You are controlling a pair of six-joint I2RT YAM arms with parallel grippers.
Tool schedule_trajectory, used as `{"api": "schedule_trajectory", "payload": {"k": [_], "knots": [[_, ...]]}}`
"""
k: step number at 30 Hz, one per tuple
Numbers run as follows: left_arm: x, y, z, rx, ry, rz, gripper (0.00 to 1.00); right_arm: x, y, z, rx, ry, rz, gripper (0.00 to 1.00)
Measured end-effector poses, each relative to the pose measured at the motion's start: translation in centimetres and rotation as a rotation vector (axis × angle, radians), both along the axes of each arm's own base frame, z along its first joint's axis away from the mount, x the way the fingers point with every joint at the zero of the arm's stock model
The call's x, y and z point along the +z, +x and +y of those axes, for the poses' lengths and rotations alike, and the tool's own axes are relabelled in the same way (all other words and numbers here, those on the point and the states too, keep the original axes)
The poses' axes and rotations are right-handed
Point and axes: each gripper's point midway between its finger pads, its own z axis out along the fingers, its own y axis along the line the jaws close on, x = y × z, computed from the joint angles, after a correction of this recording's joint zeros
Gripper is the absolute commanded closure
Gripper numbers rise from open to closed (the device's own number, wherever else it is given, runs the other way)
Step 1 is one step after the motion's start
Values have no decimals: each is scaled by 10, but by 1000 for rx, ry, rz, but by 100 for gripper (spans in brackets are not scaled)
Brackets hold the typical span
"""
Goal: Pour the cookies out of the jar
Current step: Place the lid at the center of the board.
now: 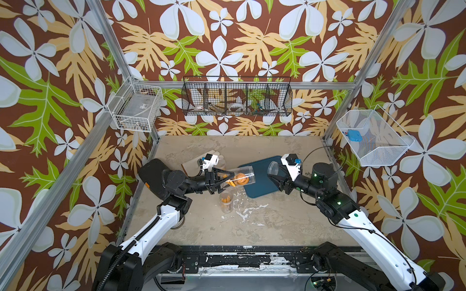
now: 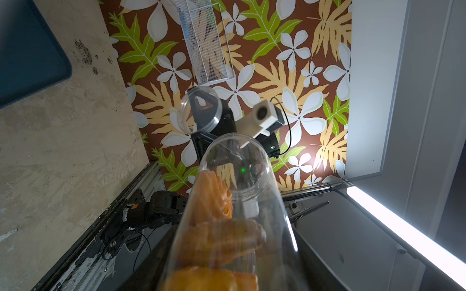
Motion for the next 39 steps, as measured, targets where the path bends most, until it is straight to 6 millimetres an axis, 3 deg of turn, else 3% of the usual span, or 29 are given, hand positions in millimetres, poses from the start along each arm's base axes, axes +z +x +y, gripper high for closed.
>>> {"api": "schedule_trajectory", "payload": {"k": [4, 10, 12, 15, 22, 30, 34, 36, 39], "knots": [[-2, 3, 0, 15, -4, -5, 59, -72, 13, -55, -283, -29, 317, 55], [-6, 5, 1, 28, 0, -1, 59, -182, -1, -121, -565, -135, 742, 53], [-8, 5, 1, 33, 7, -3, 60, -210, -8, -143, -642, -168, 852, 50], [-11, 6, 0, 35, 13, 4, 60, -235, -12, -162, -707, -199, 948, 46], [-9, 4, 0, 33, 15, -12, 60, -250, 1, -186, -799, -245, 1004, 21], [-5, -1, 1, 34, 13, -26, 60, -249, 2, -190, -815, -257, 1006, 11], [-7, -2, 2, 35, 17, -23, 60, -222, 10, -186, -805, -210, 936, 6], [-8, -1, 1, 35, 20, -25, 60, -196, 19, -179, -788, -161, 861, 4], [-8, -1, 2, 37, 22, -30, 60, -151, 25, -149, -689, -58, 732, 0]]}}
